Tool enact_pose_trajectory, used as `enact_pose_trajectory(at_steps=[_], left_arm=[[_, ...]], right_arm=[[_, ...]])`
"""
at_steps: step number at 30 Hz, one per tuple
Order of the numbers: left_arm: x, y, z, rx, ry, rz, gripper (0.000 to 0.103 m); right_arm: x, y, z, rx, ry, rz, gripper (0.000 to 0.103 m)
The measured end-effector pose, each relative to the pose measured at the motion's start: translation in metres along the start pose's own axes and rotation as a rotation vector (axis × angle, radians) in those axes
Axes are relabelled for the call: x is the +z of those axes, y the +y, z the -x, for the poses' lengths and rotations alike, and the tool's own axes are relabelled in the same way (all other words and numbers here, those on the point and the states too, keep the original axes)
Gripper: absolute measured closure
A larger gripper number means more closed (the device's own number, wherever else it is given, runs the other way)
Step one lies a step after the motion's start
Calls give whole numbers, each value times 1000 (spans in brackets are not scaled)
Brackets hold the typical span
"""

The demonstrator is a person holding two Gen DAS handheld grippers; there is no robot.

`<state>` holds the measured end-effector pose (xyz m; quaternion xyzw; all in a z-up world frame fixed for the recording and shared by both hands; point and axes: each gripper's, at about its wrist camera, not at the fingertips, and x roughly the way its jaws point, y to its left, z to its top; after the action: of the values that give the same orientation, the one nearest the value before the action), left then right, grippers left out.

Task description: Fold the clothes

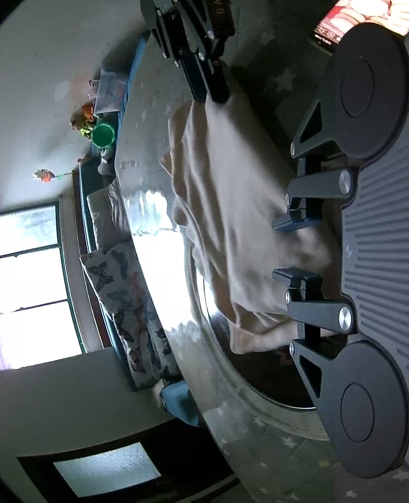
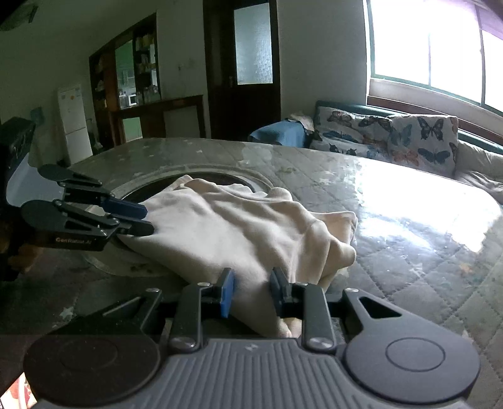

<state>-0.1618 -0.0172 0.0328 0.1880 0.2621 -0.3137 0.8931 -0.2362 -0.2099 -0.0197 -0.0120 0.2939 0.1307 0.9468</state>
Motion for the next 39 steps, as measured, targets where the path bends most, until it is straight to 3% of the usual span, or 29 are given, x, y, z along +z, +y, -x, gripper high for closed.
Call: enact_pose_trajectory(at_steps=[8, 13, 17, 22, 26, 30, 34, 36, 39], left_arm=[[1, 2, 9, 9, -9, 9, 73], [4, -2, 8, -4, -22, 2, 73], [-1, 2, -2, -12, 13, 7, 72], [1, 11, 2, -30, 11, 38, 72], [6, 21, 4, 14, -3, 79, 58], [11, 32, -6, 65, 19, 120, 56], [14, 43, -19, 94, 57, 170, 55], [14, 48, -25, 106, 74, 193, 43], [15, 55, -31, 114, 90, 225, 35]], right_arm=[[18, -14, 13, -4, -29, -43, 78], [26, -27, -7, 14, -4, -94, 78], [21, -41, -22, 12, 35, -151, 78], [23, -50, -19, -2, 24, -184, 78], [27, -57, -17, -46, 14, -202, 70], [25, -70, -25, -65, 31, -255, 67], [20, -76, -34, -79, 42, -283, 59], [19, -78, -37, -79, 43, -298, 56], [16, -81, -40, -70, 43, -317, 56]])
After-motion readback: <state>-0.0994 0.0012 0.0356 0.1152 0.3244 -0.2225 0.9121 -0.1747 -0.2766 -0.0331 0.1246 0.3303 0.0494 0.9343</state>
